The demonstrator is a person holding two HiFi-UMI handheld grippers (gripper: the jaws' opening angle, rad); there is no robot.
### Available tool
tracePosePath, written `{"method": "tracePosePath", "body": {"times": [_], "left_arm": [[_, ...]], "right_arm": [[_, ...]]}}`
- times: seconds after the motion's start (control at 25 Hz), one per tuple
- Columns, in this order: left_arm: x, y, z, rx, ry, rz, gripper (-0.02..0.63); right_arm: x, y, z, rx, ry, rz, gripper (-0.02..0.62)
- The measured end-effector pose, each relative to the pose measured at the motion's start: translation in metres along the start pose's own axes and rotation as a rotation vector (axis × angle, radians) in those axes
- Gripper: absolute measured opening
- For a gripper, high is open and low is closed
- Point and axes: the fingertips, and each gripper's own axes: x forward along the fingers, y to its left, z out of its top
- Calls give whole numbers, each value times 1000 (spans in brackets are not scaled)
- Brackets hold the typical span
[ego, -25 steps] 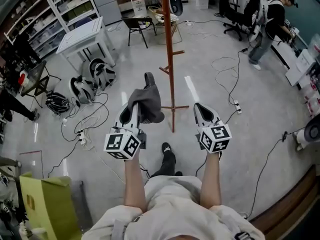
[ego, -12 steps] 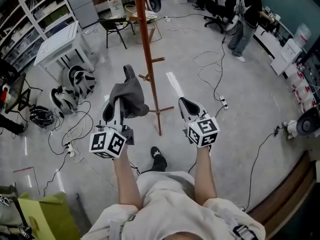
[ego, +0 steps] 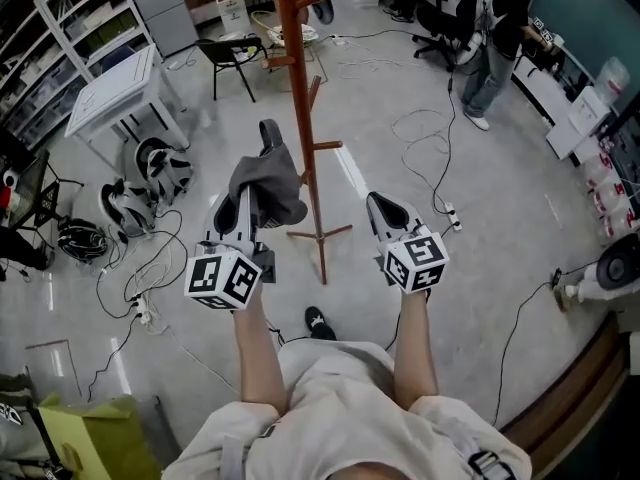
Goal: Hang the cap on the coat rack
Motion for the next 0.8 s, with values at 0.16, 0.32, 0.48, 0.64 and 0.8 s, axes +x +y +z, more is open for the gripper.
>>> {"method": "tracePosePath", "body": {"times": [0.16,0.32,0.48,0.64,0.8], "left_arm": [[20,8,15,-27,-40,-9,23],[21,17,15,-61,-71,-30,25],[25,19,12,-80,-68,-34,25],[30,13,7,-86,-67,-29,25],[46,6,11,-78,-53,-27,25]], "right_arm": [[22,-4,9,-19,11,5,2],[43,-3,7,8,-31,-5,2],[54,-1,1,29,-30,8,2],[65,-4,0,-9,8,44,2],[76,-10,18,-5,2,67,2]]}}
